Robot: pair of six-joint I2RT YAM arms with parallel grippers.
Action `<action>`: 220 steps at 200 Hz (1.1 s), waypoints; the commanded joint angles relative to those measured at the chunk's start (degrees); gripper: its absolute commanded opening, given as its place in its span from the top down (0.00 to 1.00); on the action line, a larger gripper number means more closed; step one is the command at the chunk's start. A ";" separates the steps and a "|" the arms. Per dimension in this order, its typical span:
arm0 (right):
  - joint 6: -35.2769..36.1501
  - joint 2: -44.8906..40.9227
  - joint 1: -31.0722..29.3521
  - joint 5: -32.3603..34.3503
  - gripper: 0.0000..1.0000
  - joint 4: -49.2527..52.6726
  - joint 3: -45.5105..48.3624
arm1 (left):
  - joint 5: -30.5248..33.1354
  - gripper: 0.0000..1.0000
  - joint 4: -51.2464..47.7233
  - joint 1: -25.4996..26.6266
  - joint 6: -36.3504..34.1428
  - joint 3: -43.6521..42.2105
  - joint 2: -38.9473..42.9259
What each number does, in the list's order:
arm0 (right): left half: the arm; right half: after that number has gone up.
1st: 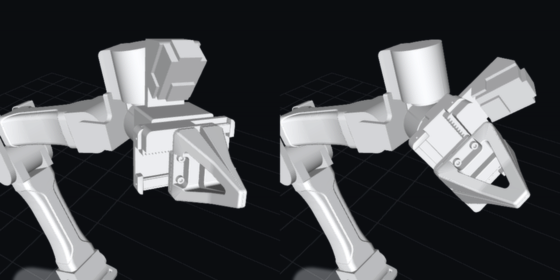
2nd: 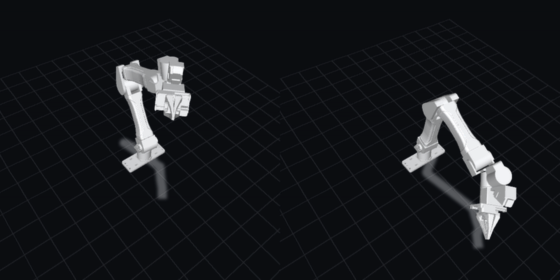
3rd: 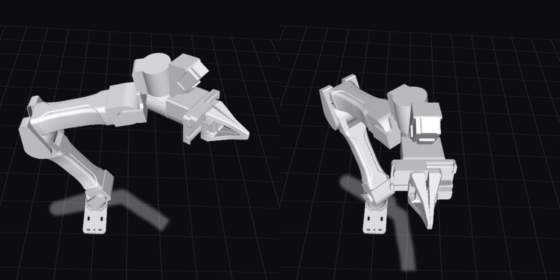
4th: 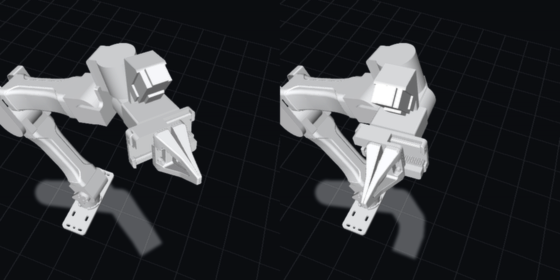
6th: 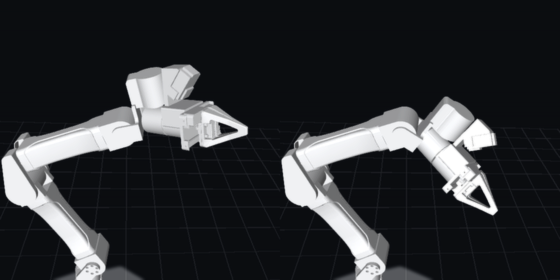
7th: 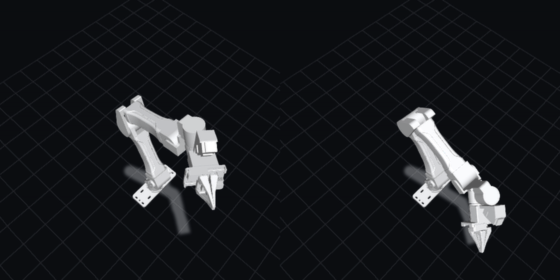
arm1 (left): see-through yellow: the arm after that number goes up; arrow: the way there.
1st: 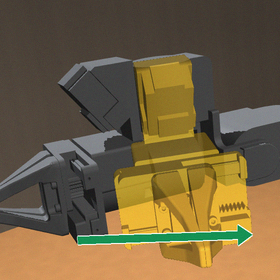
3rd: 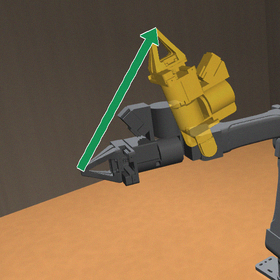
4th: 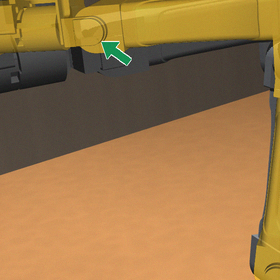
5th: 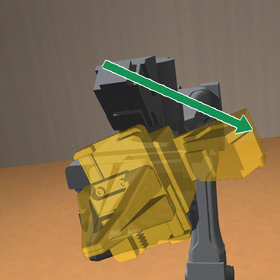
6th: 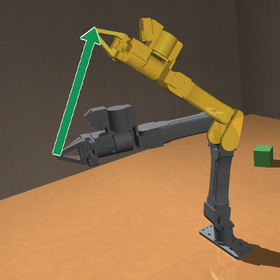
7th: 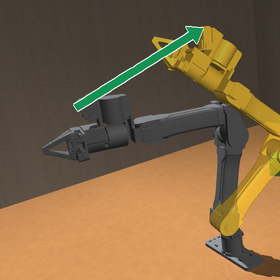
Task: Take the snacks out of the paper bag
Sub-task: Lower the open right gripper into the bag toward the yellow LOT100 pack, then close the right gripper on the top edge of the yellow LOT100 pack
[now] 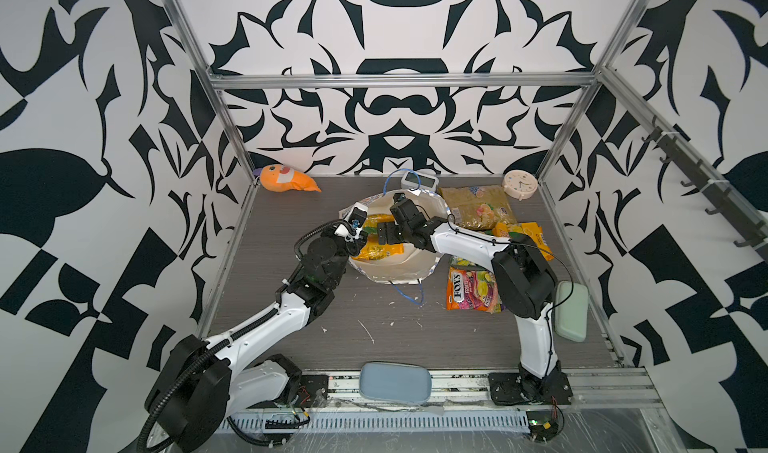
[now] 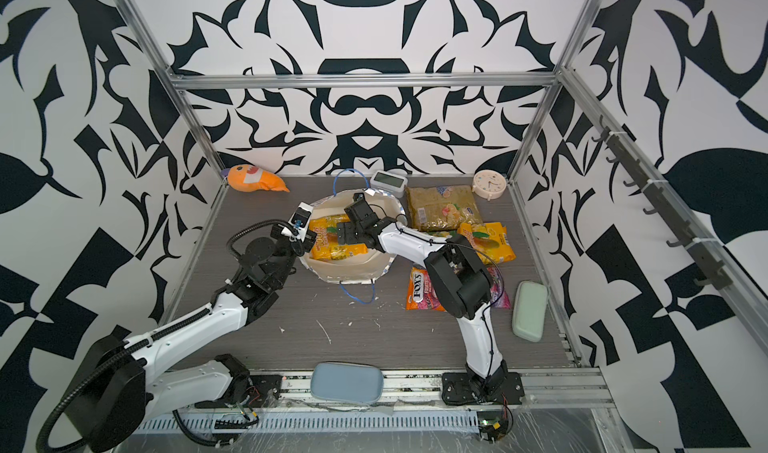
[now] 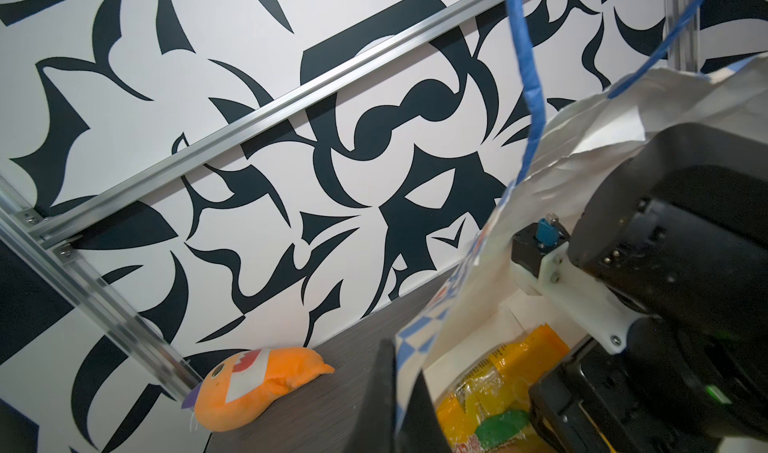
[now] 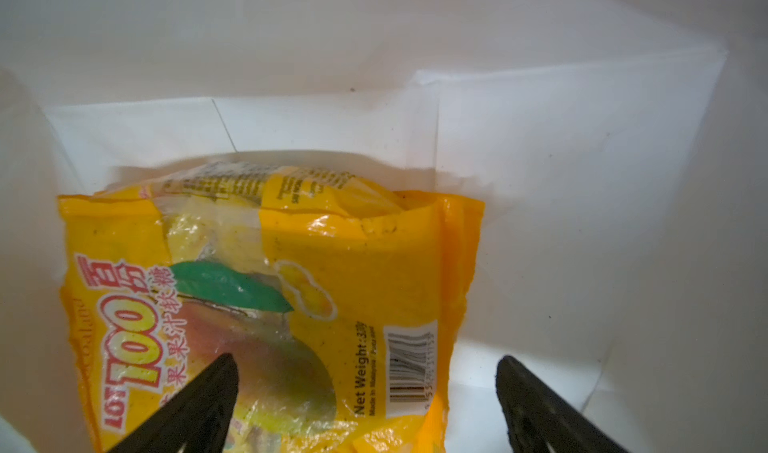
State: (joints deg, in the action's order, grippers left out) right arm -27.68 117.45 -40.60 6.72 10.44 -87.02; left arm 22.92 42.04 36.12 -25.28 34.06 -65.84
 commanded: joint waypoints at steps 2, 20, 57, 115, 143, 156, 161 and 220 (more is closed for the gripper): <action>-2.57 0.07 -0.14 1.70 0.01 0.63 -3.67 | -0.42 1.00 3.47 -0.01 0.49 -0.50 0.79; -3.55 3.26 0.41 0.24 0.01 2.64 -6.91 | -0.35 1.00 3.84 0.00 0.32 -0.41 0.25; -5.33 5.38 1.28 -3.02 0.01 -1.24 -7.65 | -0.43 1.00 2.97 0.00 0.32 -0.06 -0.05; -6.74 8.76 2.52 -13.23 0.05 -13.33 -5.50 | -0.42 1.00 3.22 0.00 0.05 -0.18 -0.20; -7.52 9.70 2.54 -17.86 0.30 -20.19 -4.21 | -0.25 1.00 3.31 0.00 0.19 -0.49 -0.13; -7.92 10.24 2.54 -19.57 0.44 -22.22 -4.37 | -0.20 1.00 3.22 0.00 0.15 -0.64 0.03; -8.13 10.46 2.54 -20.00 0.50 -23.02 -4.25 | -0.15 1.00 3.22 0.00 0.19 -0.71 0.16; -10.37 10.83 2.28 -28.43 0.62 -32.58 -4.16 | 0.64 1.00 3.13 0.00 0.12 -1.43 0.68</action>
State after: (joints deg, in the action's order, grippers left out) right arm -36.51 130.23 -37.39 -14.06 -12.36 -90.59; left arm 24.36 41.65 35.99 -25.32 33.23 -66.17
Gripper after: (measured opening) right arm 0.363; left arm 0.038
